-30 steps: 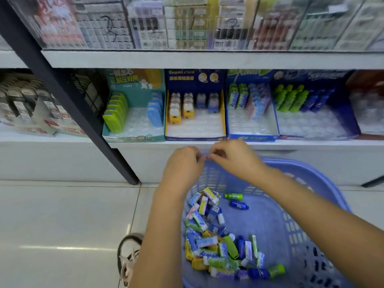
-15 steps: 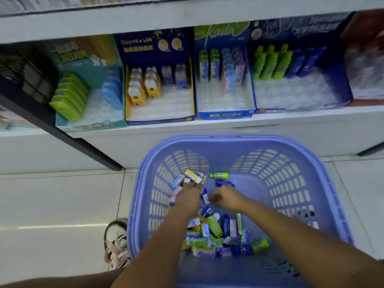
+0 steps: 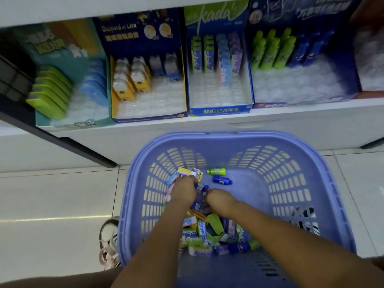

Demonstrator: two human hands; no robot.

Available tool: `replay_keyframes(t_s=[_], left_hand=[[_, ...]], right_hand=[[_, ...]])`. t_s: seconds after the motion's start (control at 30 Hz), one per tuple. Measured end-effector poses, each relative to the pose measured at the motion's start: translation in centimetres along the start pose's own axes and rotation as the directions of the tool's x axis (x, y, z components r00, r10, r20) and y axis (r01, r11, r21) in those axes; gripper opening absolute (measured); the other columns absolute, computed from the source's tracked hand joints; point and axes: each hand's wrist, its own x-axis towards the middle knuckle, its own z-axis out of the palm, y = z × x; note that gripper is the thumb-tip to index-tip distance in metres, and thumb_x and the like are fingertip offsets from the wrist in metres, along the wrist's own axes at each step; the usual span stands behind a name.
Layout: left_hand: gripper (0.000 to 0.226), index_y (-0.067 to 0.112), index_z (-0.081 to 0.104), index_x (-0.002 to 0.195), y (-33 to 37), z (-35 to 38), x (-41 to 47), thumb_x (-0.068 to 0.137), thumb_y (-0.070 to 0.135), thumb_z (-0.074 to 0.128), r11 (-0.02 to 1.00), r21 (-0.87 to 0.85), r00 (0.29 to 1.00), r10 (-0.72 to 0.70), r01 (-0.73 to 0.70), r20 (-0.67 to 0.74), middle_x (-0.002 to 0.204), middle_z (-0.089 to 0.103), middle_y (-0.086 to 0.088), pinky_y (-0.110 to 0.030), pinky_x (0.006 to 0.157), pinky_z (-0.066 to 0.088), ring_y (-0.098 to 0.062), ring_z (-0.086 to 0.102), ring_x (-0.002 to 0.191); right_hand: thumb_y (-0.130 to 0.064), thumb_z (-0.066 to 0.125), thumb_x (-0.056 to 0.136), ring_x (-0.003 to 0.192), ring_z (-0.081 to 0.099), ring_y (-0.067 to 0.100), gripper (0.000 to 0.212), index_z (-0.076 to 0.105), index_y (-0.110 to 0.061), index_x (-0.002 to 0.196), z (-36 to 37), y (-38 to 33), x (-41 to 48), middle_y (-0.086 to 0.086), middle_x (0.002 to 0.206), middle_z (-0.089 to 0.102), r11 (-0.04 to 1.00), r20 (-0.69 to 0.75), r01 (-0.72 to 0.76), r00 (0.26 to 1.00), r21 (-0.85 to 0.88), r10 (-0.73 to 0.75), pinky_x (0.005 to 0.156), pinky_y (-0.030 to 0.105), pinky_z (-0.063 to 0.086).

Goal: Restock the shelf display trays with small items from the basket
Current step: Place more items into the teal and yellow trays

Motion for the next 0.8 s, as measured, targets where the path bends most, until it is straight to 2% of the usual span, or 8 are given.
replay_keyframes(t_s=[0.1, 0.17, 0.3, 0.37, 0.43, 0.57, 0.7, 0.8], left_hand=[[0.007, 0.005, 0.066, 0.086, 0.3, -1.8, 0.1, 0.083, 0.011, 0.067, 0.913, -0.376, 0.987, -0.162, 0.158, 0.020, 0.077, 0.060, -0.014, -0.028, 0.065, 0.042, -0.024, 0.058, 0.076], [0.013, 0.002, 0.060, 0.072, 0.6, -3.6, -0.2, 0.083, 0.003, 0.067, 0.712, -0.668, 0.973, -0.211, 0.217, 0.090, 0.063, 0.053, -0.011, -0.028, 0.057, 0.047, -0.021, 0.051, 0.064], [0.008, 0.003, 0.052, 0.086, 2.2, -8.1, -2.1, 0.093, 0.004, 0.050, 0.206, -0.934, 0.957, -0.052, 0.290, 0.286, 0.072, 0.055, -0.015, -0.031, 0.058, 0.058, -0.027, 0.060, 0.066], [0.011, 0.006, 0.052, 0.088, 2.9, -10.3, -3.3, 0.096, 0.010, 0.045, 0.169, -0.942, 0.955, 0.017, 0.289, 0.296, 0.069, 0.053, -0.011, -0.033, 0.059, 0.058, -0.022, 0.057, 0.062], [0.018, 0.008, 0.056, 0.087, 3.6, -12.5, -4.5, 0.097, 0.016, 0.043, 0.221, -0.943, 0.958, 0.091, 0.248, 0.273, 0.061, 0.051, -0.005, -0.025, 0.048, 0.052, -0.014, 0.050, 0.050], [0.033, 0.016, 0.065, 0.086, 3.8, -17.0, -6.7, 0.100, 0.032, 0.040, 0.252, -0.962, 0.965, 0.210, 0.103, 0.158, 0.057, 0.043, 0.002, -0.016, 0.034, 0.025, -0.005, 0.029, 0.038], [0.032, 0.013, 0.061, 0.086, 3.8, -20.3, -8.6, 0.099, 0.036, 0.042, 0.163, -0.983, 0.988, 0.142, -0.086, -0.063, 0.057, 0.046, 0.002, -0.016, 0.036, 0.019, -0.005, 0.029, 0.040], [0.029, 0.009, 0.060, 0.089, 3.8, -21.2, -9.3, 0.100, 0.024, 0.037, 0.074, -0.989, 0.991, 0.049, -0.131, -0.128, 0.062, 0.047, 0.000, -0.017, 0.036, 0.020, -0.006, 0.033, 0.038]], right_hand=[[-0.026, 0.051, 0.094, 0.083, 0.055, 0.025, 0.025, 0.056, -0.013, 0.073, -1.7, 1.4, -0.9, 0.008, 0.080, 0.057, 0.980, -0.042, -0.085, 0.995, 0.180, 0.094, 0.072, 0.030, 0.041], [-0.030, 0.052, 0.096, 0.064, 0.047, 0.017, 0.038, 0.041, -0.021, 0.060, -3.2, 2.1, -1.7, 0.000, 0.062, 0.045, 0.920, -0.124, -0.094, 0.981, 0.381, 0.152, 0.061, 0.027, 0.037], [-0.019, 0.059, 0.091, 0.062, 0.065, 0.009, 0.021, 0.044, -0.015, 0.077, -6.4, 2.1, -3.9, 0.007, 0.079, 0.064, 0.313, -0.092, 0.033, 0.980, 0.949, 0.176, 0.057, 0.017, 0.048], [-0.019, 0.061, 0.089, 0.077, 0.066, 0.016, 0.011, 0.052, -0.014, 0.092, -8.0, 1.5, -5.1, 0.009, 0.094, 0.064, 0.183, -0.082, 0.066, 0.993, 0.981, 0.081, 0.068, 0.021, 0.049], [-0.022, 0.060, 0.088, 0.088, 0.059, 0.019, 0.030, 0.057, -0.018, 0.117, -9.7, 0.2, -6.4, 0.006, 0.106, 0.062, 0.128, -0.116, 0.121, 0.992, 0.984, -0.046, 0.077, 0.026, 0.044], [-0.024, 0.053, 0.090, 0.061, 0.045, 0.010, 0.042, 0.051, -0.027, 0.132, -13.8, -3.4, -9.3, 0.005, 0.091, 0.057, -0.065, -0.253, 0.245, 0.926, 0.967, -0.278, 0.048, 0.017, 0.030], [-0.031, 0.069, 0.080, 0.049, 0.039, 0.004, 0.020, 0.060, -0.029, 0.098, -18.7, -7.0, -11.7, -0.005, 0.072, 0.054, 0.220, -0.517, 0.528, 0.849, 0.820, -0.112, 0.041, 0.014, 0.027], [-0.021, 0.071, 0.080, 0.042, 0.045, -0.002, 0.013, 0.060, -0.024, 0.086, -22.3, -8.9, -11.9, -0.013, 0.055, 0.058, 0.442, -0.768, 0.667, 0.635, 0.600, 0.085, 0.039, 0.010, 0.033]])
